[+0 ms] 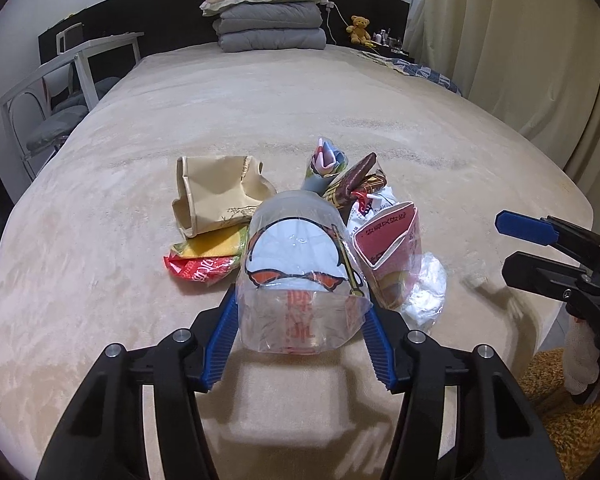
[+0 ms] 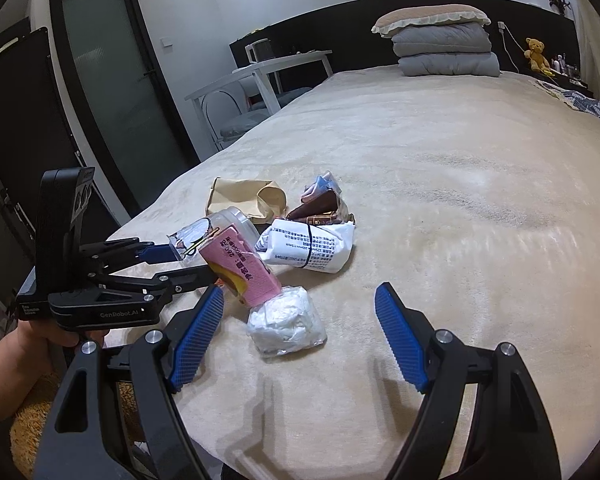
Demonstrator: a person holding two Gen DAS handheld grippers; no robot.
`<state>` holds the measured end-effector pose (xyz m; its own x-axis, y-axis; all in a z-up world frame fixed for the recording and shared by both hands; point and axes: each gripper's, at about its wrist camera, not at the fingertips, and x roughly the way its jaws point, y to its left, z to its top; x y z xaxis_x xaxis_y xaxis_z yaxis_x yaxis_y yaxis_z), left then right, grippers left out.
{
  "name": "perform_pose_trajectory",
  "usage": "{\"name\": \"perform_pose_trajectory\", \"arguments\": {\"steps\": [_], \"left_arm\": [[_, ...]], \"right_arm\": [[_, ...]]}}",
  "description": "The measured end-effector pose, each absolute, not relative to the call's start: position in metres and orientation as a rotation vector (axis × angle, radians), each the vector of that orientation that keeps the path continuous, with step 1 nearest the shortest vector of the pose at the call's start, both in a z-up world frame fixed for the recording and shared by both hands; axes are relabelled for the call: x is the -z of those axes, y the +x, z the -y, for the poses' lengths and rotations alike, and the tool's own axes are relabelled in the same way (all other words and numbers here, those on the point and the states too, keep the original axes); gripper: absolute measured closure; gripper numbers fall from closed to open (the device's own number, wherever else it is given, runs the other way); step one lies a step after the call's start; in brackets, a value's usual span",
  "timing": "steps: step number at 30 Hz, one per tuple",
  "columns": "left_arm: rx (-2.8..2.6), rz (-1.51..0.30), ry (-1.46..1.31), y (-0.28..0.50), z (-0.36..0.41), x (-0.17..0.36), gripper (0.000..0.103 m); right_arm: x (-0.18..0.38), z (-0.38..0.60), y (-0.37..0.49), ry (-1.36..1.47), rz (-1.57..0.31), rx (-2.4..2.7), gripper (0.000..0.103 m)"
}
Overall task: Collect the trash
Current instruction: 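Grasp the white tissue wad with the right tool while the left tool holds the bottle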
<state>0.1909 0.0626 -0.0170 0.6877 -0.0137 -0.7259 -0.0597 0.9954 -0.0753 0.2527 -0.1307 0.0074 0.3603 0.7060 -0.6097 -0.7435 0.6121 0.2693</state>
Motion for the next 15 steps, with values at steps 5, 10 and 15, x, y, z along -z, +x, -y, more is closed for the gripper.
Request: {"name": "perform_pose_trajectory", "arguments": {"steps": [5,10,15], "left_arm": [[-0.047,-0.788,-0.124,0.175,-0.071,0.012,0.048],[-0.06,-0.772,-0.154,0.163,-0.081,0.007,0.048],[-0.065,-0.769,-0.172,0.153,-0.087,0.007,0.048]], "right_arm": [[-0.002,0.118,0.249,-0.088,-0.771,-0.945,0.025],[0.009,0.102,0.244,-0.146,-0.797,-0.937,0.025],[0.024,0.084,0.243,-0.221,-0.823,-0.912,0.025]]}}
